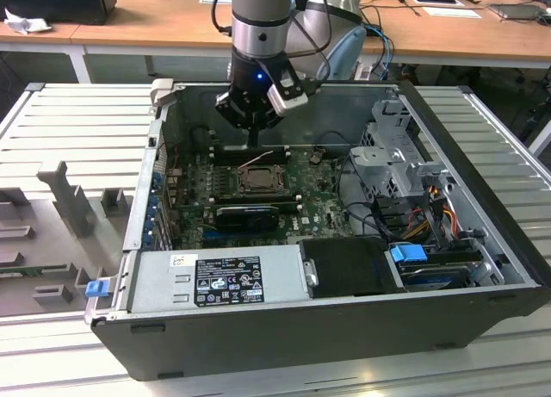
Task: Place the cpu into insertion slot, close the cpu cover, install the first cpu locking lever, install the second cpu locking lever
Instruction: 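Install the first cpu locking lever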
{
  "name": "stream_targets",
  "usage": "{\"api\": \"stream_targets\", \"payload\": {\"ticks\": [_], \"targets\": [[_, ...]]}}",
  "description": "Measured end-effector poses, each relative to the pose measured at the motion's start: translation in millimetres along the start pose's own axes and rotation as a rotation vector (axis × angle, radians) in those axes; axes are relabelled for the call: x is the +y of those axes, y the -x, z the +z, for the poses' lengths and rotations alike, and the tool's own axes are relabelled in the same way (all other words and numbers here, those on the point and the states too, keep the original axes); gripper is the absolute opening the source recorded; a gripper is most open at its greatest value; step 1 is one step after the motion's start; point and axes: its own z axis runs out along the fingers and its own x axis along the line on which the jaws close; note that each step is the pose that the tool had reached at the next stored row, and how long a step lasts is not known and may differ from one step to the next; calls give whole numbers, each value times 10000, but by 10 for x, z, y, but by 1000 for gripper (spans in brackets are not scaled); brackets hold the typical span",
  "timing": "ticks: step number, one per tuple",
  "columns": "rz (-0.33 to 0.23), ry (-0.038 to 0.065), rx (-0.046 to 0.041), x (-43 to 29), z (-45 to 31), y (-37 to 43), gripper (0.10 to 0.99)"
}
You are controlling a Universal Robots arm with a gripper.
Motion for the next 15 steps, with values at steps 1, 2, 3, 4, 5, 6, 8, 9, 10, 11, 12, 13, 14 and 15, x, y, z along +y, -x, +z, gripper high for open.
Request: {"api": "stream_targets", "payload": {"ticks": [1, 2, 3, 4, 5, 6, 8, 9, 10, 11, 12, 13, 14, 15], "targets": [[-37, 101, 0, -1, 12, 2, 106], [-60, 101, 2, -2, 28, 2, 106], [-84, 97, 6, -4, 42, 4, 106], [-117, 98, -4, -5, 55, 5, 106], [-141, 96, -34, -5, 60, 5, 106], [-180, 93, -87, -6, 64, 6, 106], [-262, 96, -148, -6, 80, 6, 106], [-284, 94, -151, -7, 91, 7, 106], [-299, 94, -151, -8, 117, 13, 106], [-305, 94, -151, -9, 136, 20, 106], [-312, 94, -150, -9, 158, 28, 106], [-317, 94, -150, -10, 174, 41, 106], [-324, 93, -149, -10, 203, 67, 106], [-333, 93, -149, -10, 219, 79, 106]]}}
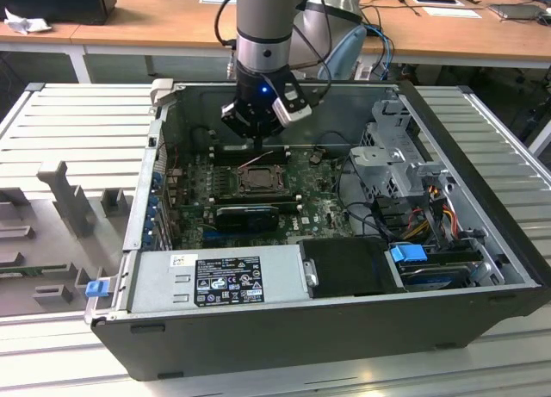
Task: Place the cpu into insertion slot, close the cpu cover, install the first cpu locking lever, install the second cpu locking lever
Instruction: 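Install the first cpu locking lever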
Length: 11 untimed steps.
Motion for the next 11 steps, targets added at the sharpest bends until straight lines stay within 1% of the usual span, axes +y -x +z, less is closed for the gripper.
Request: {"api": "stream_targets", "payload": {"ticks": [3, 5, 11], "targets": [[-24, 0, 1, -1, 35, 16, 106], [-47, -1, 3, 8, 78, 25, 106], [-132, -1, 10, 13, 121, 46, 106]]}}
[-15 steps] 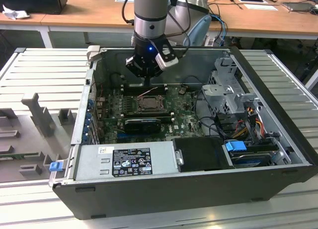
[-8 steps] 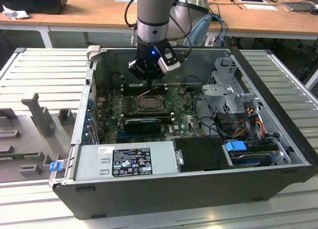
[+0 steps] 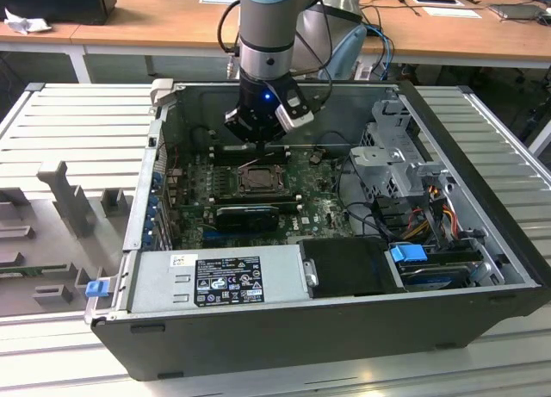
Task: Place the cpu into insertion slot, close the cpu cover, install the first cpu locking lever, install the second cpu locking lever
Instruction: 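Install the first cpu locking lever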
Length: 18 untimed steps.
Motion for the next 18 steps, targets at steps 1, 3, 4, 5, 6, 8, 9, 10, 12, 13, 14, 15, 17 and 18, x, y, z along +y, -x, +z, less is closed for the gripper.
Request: {"api": "stream_targets", "payload": {"ticks": [1, 3, 4, 5, 6, 8, 9, 10, 12, 13, 14, 15, 17, 18], "targets": [[-8, -1, 1, 4, 5, 8, 106], [-9, 0, 1, 17, 12, 38, 106], [-11, 1, 0, 23, 16, 51, 106], [-16, 2, 0, 25, 19, 60, 106], [-20, 3, 0, 26, 22, 66, 106], [-42, 3, 2, 27, 31, 75, 106], [-47, 4, 2, 27, 37, 81, 106], [-48, 2, 3, 26, 41, 85, 106], [-48, 3, 3, 24, 53, 108, 106], [-47, 2, 2, 24, 57, 113, 106], [-47, 2, 3, 23, 63, 118, 106], [-47, 2, 3, 22, 76, 122, 106], [-48, 2, 2, 19, 89, 127, 106], [-48, 3, 2, 17, 98, 129, 106]]}}
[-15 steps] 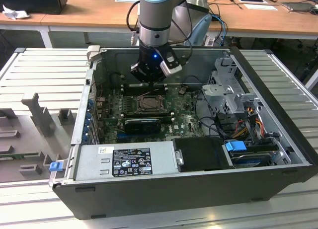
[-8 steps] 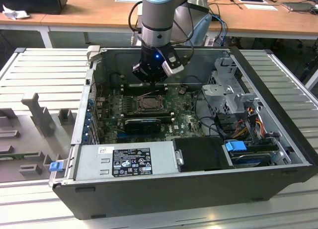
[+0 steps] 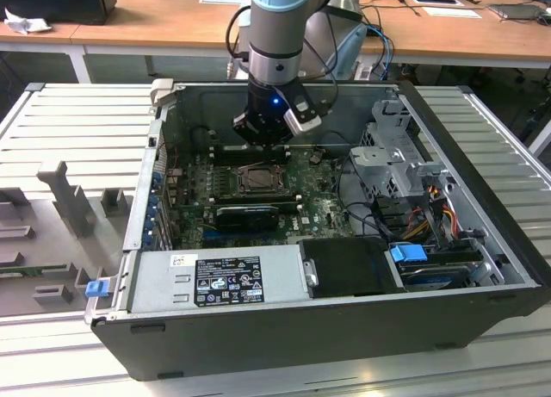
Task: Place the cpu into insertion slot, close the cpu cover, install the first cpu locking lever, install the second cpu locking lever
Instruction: 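Install the first cpu locking lever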
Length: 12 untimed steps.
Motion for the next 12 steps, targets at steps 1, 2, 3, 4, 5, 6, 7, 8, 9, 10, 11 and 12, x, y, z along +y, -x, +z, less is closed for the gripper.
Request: {"api": "stream_targets", "payload": {"ticks": [1, 2, 3, 4, 5, 6, 7, 8, 9, 10, 11, 12], "targets": [[0, 0, 0, -2, 8, 1, 106], [1, 0, 0, -3, 14, 2, 106], [0, -1, 1, -4, 20, 4, 106], [0, -1, 0, -5, 27, 8, 106], [0, -1, 1, -6, 31, 11, 106], [0, -1, 1, -7, 38, 15, 106], [0, -1, 0, -8, 47, 23, 106], [1, 0, -1, -10, 56, 23, 106], [0, -1, 1, -14, 68, 23, 106], [0, -3, 2, -17, 75, 23, 106], [1, -6, 4, -19, 77, 22, 106], [1, -5, 4, -20, 79, 22, 106]]}}
